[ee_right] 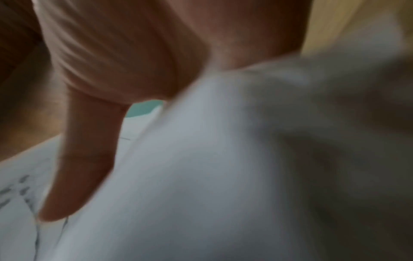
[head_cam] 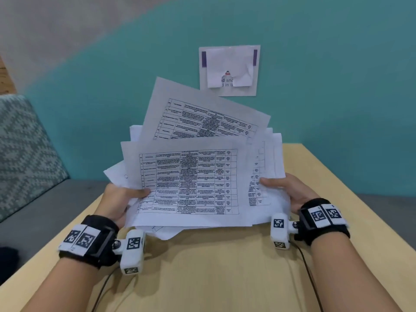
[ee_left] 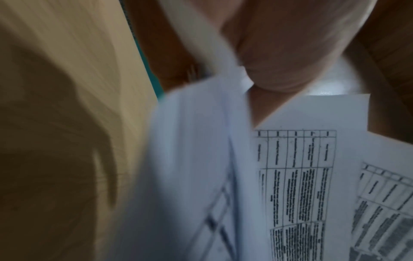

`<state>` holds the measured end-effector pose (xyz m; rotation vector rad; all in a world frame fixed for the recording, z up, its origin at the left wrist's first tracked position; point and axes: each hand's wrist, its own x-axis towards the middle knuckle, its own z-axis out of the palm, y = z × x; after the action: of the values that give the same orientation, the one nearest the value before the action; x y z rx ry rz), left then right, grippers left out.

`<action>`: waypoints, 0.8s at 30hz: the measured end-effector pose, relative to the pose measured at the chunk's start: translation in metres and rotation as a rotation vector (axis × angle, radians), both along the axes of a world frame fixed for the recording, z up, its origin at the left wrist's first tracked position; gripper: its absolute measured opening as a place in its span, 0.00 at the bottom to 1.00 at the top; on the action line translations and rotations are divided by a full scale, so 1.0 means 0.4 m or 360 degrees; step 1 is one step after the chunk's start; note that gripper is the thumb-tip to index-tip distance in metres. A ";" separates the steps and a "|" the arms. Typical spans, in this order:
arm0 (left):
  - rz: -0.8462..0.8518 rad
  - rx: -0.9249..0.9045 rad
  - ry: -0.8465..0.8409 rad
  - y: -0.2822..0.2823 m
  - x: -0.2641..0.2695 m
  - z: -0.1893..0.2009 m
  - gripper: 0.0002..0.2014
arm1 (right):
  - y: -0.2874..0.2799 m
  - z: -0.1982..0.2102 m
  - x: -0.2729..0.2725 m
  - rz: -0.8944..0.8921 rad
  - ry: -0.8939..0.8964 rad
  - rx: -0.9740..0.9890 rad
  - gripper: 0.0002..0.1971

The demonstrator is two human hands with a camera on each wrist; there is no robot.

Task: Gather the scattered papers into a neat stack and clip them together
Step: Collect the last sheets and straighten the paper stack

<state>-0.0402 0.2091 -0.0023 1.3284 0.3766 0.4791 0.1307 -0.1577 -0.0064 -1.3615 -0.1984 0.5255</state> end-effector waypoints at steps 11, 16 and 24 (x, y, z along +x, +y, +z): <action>-0.0067 0.0217 -0.0254 -0.027 0.061 0.004 0.29 | 0.027 0.036 -0.006 -0.0332 -0.0360 -0.0010 0.23; 0.0046 0.0335 -0.0438 -0.064 0.131 0.040 0.24 | 0.032 0.072 -0.001 -0.0786 -0.0707 0.0100 0.15; 0.0133 0.0247 -0.0322 -0.096 0.194 -0.012 0.16 | 0.044 0.045 0.004 -0.0812 -0.0650 0.0021 0.09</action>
<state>0.0373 0.1705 -0.0070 1.4029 0.2309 0.7179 0.1325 -0.1402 0.0115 -1.4307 -0.1758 -0.1836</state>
